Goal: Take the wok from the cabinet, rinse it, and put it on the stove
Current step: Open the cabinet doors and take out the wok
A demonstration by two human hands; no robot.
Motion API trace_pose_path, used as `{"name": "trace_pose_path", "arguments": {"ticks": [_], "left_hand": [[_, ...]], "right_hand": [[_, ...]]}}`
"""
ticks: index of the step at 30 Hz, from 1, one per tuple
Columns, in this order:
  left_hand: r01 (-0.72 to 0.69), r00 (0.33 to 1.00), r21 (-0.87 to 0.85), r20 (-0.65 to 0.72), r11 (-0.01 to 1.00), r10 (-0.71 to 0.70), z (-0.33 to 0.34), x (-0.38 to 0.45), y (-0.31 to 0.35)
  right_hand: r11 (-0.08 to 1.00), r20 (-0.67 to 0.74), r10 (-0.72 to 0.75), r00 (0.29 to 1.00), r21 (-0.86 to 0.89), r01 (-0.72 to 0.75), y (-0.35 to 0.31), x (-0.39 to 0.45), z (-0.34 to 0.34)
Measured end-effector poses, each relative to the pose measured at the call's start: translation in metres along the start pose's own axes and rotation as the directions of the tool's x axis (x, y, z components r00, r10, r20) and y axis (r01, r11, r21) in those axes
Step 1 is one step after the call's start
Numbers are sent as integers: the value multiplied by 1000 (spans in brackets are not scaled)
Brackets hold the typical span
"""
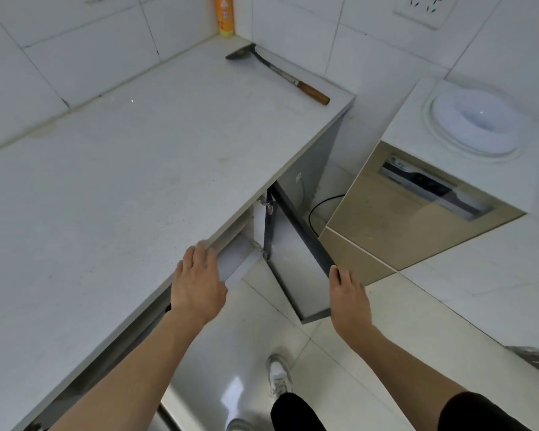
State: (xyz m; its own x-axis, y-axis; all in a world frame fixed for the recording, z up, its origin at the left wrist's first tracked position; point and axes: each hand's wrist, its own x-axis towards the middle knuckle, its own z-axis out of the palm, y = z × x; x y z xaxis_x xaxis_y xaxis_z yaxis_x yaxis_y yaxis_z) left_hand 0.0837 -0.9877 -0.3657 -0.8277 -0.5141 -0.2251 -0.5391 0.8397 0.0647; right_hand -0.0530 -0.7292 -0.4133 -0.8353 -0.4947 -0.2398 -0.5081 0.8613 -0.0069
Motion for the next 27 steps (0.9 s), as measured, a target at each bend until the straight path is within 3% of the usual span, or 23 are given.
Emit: {"name": "trace_pose_path", "arguments": {"ticks": [8,27], "left_hand": [[53,998,26,15,998,-53,12,5,5],[79,996,82,34,994,-82,9,12,15]], "right_hand": [[992,117,109,987,50,-116,4,16,9],[993,200,82,976,66,-97,70,72,-9]]}}
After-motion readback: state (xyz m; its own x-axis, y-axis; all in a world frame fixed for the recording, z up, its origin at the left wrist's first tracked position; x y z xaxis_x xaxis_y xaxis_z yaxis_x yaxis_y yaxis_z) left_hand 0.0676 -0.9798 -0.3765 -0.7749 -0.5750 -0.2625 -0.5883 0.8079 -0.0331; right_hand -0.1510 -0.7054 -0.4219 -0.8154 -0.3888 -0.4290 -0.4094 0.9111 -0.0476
